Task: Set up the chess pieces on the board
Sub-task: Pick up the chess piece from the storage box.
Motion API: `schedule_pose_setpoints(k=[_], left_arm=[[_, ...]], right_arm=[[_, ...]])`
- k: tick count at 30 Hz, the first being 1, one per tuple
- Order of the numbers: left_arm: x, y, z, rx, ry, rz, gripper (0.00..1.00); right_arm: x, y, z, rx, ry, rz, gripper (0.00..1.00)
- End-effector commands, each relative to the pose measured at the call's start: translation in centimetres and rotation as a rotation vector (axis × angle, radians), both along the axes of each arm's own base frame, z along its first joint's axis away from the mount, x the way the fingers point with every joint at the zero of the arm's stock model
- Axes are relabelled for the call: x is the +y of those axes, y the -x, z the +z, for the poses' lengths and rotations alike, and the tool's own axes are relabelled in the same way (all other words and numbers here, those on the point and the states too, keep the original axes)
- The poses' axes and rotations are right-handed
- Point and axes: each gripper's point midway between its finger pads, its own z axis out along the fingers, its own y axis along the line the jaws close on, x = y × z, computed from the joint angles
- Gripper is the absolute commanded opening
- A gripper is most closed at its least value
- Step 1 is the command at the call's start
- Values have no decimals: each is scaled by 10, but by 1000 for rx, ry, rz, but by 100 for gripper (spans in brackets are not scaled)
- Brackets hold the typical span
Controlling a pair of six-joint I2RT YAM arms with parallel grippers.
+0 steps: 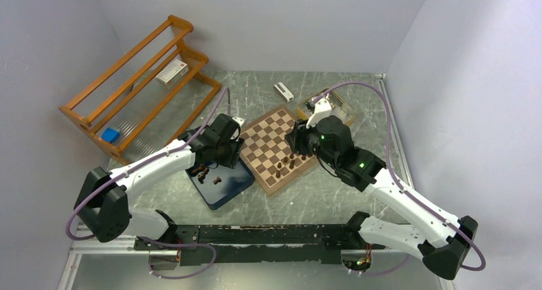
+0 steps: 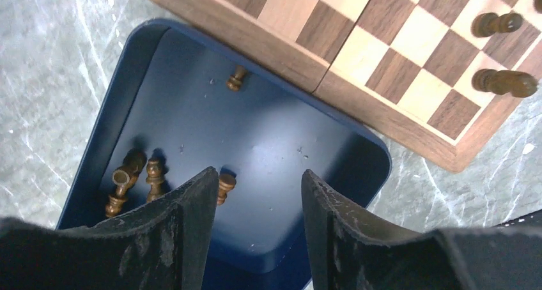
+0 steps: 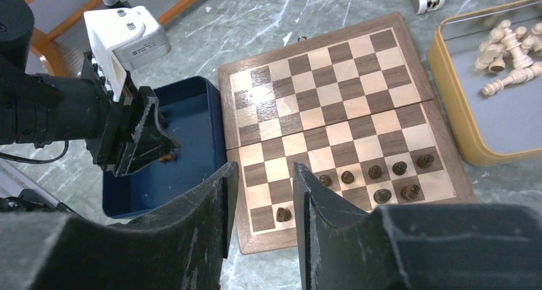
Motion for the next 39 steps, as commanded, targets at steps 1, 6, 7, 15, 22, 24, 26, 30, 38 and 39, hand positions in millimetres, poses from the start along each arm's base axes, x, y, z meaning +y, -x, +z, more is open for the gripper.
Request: schedule_pose_setpoints(k=[1, 6, 7, 15, 22, 24, 26, 30, 38, 39], left_arm=[[-14, -12, 12, -60, 69, -47, 55], [27, -8, -12, 121, 42, 141, 53], [31, -2, -18, 165, 39, 151, 52], [37, 21, -45, 274, 24, 181, 49], [43, 23, -58, 293, -24, 180, 45], [43, 23, -62, 298, -28, 180, 45], [44, 25, -67, 311, -37, 183, 44], [44, 30, -78, 336, -39, 177, 42], [42, 33, -87, 333, -55, 165, 36], [40, 33, -86, 329, -52, 163, 36]], right_arm=[[-5, -3, 9, -45, 0, -15, 41], [-7, -2, 10, -56, -5, -15, 41], [-8, -2, 10, -57, -3, -17, 41], [-16, -3, 19, -95, 5, -41, 41], [-17, -3, 18, -93, 11, -46, 41], [-17, -3, 17, -93, 6, -48, 42], [-17, -3, 16, -91, 5, -46, 42], [-17, -4, 15, -89, 8, -49, 42], [-15, -4, 12, -84, 18, -40, 42], [-15, -4, 12, -83, 20, -40, 42]])
